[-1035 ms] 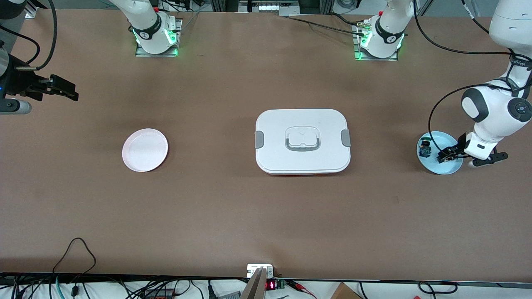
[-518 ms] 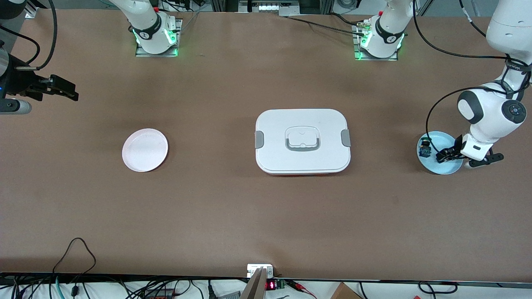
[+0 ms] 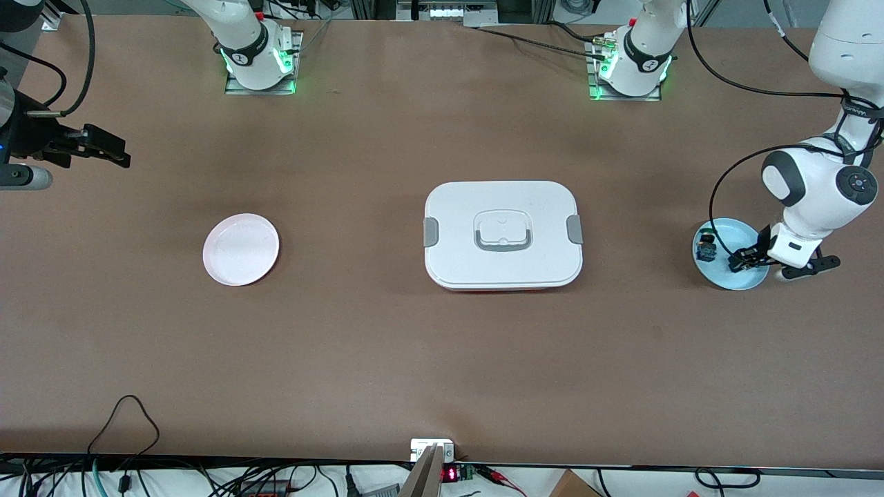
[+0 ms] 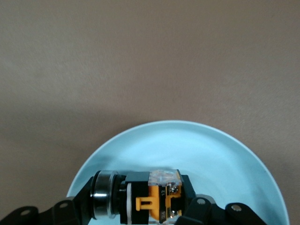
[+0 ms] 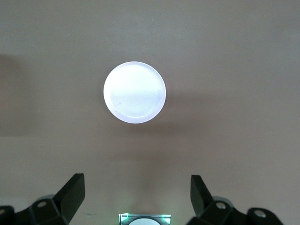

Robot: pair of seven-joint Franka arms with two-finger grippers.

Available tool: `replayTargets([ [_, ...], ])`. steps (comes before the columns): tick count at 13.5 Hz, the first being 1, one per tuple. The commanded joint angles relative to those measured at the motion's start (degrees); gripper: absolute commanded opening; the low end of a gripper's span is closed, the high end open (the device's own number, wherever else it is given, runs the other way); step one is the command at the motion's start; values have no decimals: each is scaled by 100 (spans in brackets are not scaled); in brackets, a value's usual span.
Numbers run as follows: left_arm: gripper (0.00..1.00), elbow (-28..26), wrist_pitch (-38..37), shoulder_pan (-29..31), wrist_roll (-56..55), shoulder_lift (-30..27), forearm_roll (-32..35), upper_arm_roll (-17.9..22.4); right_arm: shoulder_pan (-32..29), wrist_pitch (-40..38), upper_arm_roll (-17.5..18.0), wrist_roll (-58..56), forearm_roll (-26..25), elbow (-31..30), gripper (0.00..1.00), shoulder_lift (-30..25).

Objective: Transfer orange switch to right arm and place
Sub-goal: 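Close the left gripper on the orange switch, then lift the switch with the left gripper while the right gripper approaches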

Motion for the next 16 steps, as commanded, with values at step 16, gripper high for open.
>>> replayTargets([
  [16, 27, 3264, -7126, -1, 351, -834, -1370, -2101, -11, 28, 20, 0, 337, 56, 100, 124],
])
